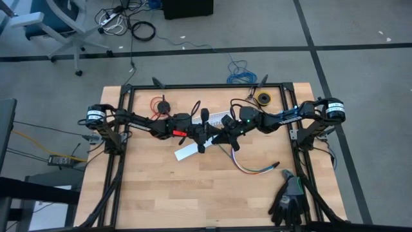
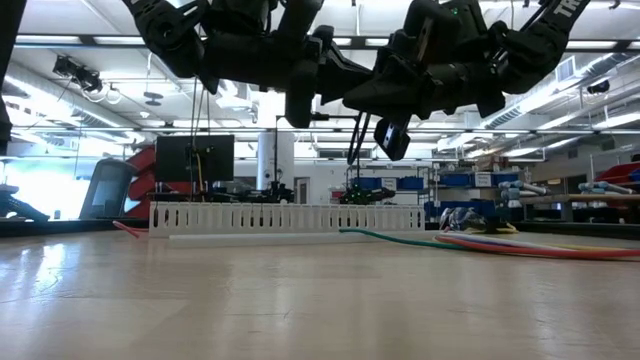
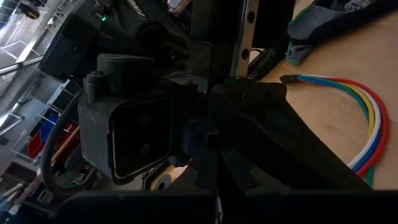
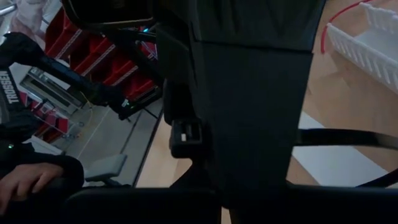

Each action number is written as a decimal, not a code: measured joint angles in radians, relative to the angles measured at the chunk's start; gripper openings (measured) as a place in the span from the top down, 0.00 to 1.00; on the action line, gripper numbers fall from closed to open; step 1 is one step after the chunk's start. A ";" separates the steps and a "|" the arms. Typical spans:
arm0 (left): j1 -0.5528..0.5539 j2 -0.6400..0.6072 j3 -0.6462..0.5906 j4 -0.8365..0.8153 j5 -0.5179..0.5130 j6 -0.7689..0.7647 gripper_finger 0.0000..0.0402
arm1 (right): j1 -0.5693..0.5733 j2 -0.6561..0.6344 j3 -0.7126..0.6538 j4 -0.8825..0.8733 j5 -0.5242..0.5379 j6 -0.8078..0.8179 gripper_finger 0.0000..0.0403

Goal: Ziptie cables
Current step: Prepare the black zip tie

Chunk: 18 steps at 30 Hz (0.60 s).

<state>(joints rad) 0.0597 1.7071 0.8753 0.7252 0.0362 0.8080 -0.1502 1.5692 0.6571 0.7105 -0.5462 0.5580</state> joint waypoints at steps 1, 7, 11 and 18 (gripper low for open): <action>0.000 0.000 0.000 0.005 0.000 0.000 0.99 | 0.003 0.000 0.000 0.000 0.000 0.000 1.00; 0.000 0.000 0.000 0.020 0.000 0.005 0.99 | 0.014 -0.001 0.000 0.001 -0.004 0.011 1.00; 0.000 0.000 0.000 0.028 -0.004 0.006 0.99 | 0.023 -0.001 0.000 0.000 -0.004 0.017 1.00; 0.001 0.000 0.000 0.034 -0.018 0.045 0.99 | 0.033 -0.001 0.000 0.005 -0.015 0.025 1.00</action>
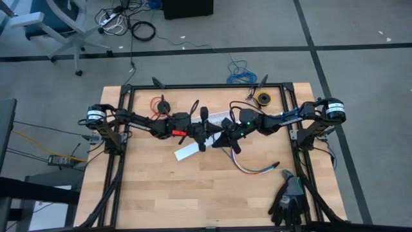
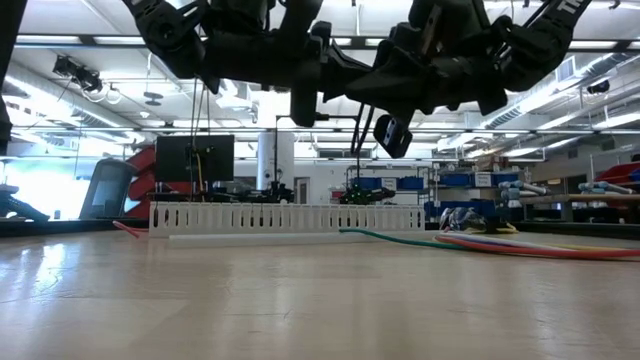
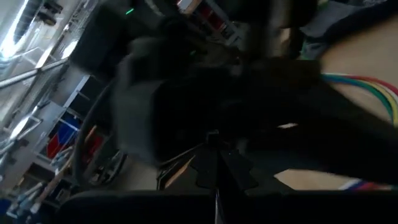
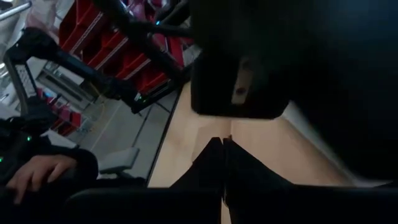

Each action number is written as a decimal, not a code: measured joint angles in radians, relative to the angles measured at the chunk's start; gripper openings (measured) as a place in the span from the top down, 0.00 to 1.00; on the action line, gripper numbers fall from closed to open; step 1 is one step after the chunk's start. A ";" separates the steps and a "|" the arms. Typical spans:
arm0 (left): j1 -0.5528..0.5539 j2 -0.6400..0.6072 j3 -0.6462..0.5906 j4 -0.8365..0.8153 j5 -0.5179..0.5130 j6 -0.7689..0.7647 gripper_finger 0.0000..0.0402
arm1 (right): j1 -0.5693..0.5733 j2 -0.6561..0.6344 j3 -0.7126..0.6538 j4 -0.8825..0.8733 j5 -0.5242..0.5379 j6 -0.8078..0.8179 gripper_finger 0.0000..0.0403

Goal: Ziptie cables
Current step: Prepare the black zip tie

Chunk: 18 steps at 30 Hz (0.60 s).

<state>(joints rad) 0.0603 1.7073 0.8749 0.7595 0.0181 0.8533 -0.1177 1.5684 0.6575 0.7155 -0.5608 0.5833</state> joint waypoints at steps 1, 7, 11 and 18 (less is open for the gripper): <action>-0.002 0.000 0.000 -0.011 0.001 0.020 0.99 | -0.001 0.000 0.000 0.003 0.003 0.000 1.00; -0.015 0.000 0.000 -0.032 -0.023 0.057 0.99 | 0.000 0.000 0.000 0.004 -0.019 0.018 1.00; -0.017 0.000 0.000 -0.030 -0.024 0.057 0.99 | 0.000 0.000 0.000 0.003 -0.019 0.018 1.00; -0.026 0.000 0.000 -0.008 -0.024 0.057 0.99 | 0.000 0.000 0.000 0.000 -0.019 0.018 1.00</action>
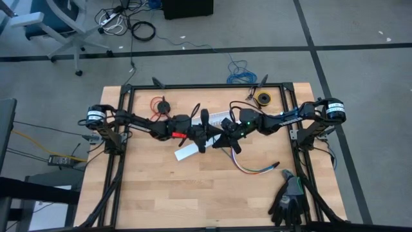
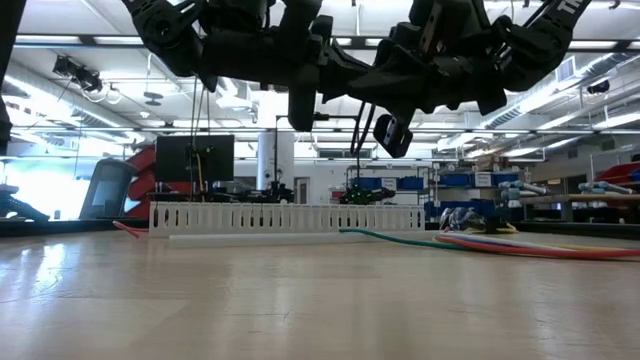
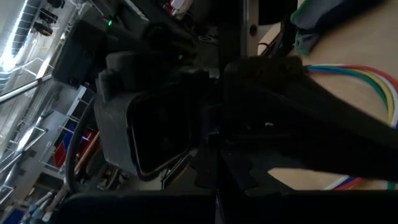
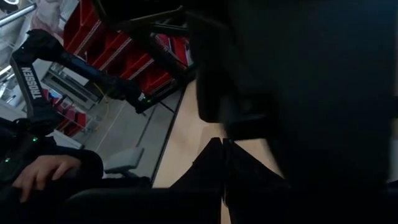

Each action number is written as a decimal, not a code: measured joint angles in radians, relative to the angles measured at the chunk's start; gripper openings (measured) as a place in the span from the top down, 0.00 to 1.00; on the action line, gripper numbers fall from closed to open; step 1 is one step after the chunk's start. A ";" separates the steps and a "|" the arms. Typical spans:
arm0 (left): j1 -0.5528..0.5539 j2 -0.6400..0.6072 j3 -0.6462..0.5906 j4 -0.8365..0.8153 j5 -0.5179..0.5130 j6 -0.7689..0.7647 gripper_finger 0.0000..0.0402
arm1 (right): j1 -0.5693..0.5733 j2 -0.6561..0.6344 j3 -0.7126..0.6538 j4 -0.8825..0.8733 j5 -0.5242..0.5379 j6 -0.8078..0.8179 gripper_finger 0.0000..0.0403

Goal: Ziptie cables
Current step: Prepare the black zip tie

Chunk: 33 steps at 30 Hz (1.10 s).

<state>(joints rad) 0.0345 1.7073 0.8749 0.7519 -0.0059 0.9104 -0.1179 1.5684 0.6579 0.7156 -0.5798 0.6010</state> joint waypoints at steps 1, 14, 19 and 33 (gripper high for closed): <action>-0.004 0.000 0.000 0.001 0.000 0.000 0.99 | 0.000 0.000 0.000 -0.001 0.000 0.000 1.00; -0.024 0.000 0.000 -0.022 -0.038 0.003 0.99 | -0.002 0.000 0.000 -0.006 0.001 -0.012 1.00; -0.024 0.000 0.000 -0.026 -0.053 0.002 0.99 | 0.000 0.000 0.000 -0.006 0.002 -0.015 1.00; -0.029 -0.001 0.000 -0.042 -0.063 -0.005 0.99 | -0.007 0.000 0.000 -0.005 0.000 -0.027 1.00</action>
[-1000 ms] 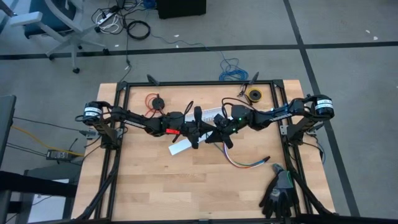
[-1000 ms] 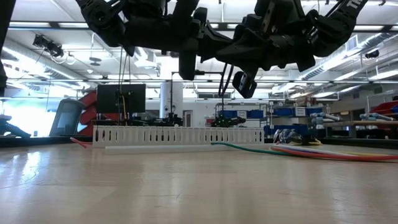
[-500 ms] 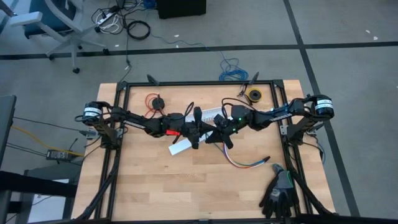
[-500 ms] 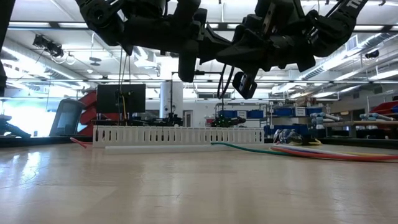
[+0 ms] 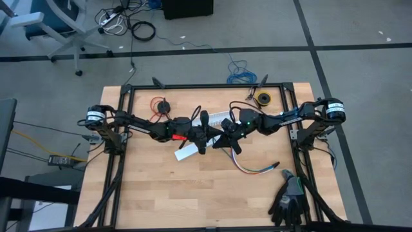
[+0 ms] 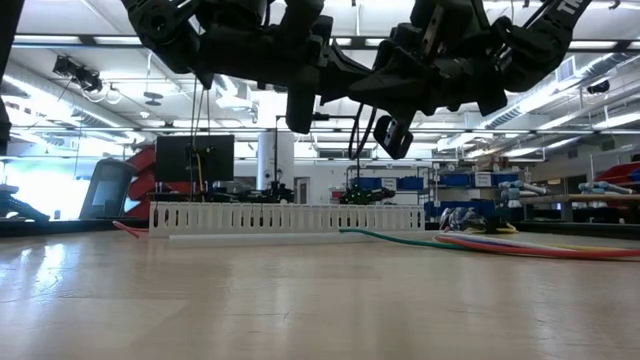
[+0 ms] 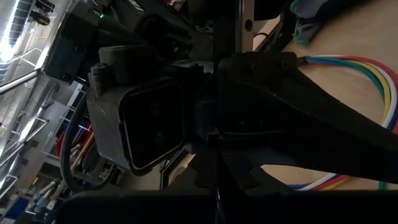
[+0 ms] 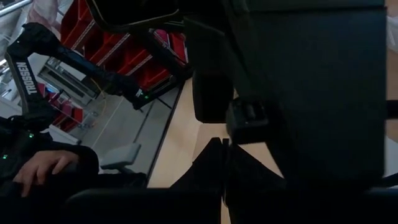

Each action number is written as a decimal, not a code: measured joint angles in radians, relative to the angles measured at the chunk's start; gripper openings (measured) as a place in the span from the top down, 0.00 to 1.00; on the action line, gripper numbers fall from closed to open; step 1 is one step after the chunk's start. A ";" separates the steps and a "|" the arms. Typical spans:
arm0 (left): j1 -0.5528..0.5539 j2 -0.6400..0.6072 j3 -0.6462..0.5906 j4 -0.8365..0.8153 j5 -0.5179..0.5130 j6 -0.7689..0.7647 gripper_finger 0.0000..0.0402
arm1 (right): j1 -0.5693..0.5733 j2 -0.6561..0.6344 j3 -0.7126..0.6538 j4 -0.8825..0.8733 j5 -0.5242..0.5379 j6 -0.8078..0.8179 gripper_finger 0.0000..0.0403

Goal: Ziptie cables
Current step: Prepare the black zip tie

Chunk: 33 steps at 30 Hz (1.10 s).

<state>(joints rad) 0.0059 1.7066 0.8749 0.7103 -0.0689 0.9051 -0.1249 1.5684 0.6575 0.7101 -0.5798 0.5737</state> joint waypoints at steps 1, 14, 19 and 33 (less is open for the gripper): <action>0.000 0.000 0.000 -0.002 0.000 0.000 0.99 | 0.000 0.000 0.000 0.000 0.000 -0.001 1.00; -0.008 -0.001 0.002 -0.022 -0.005 -0.069 0.99 | -0.013 0.001 -0.001 0.007 -0.004 0.003 1.00; -0.008 0.000 -0.002 0.035 -0.064 -0.284 0.99 | -0.006 0.001 -0.001 0.023 0.008 0.009 1.00; 0.026 0.001 -0.002 0.026 -0.064 -0.715 0.99 | 0.005 0.000 0.000 0.014 0.007 0.010 1.00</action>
<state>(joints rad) 0.0315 1.7081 0.8730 0.7363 -0.1326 0.1896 -0.1196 1.5684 0.6579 0.7238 -0.5732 0.5838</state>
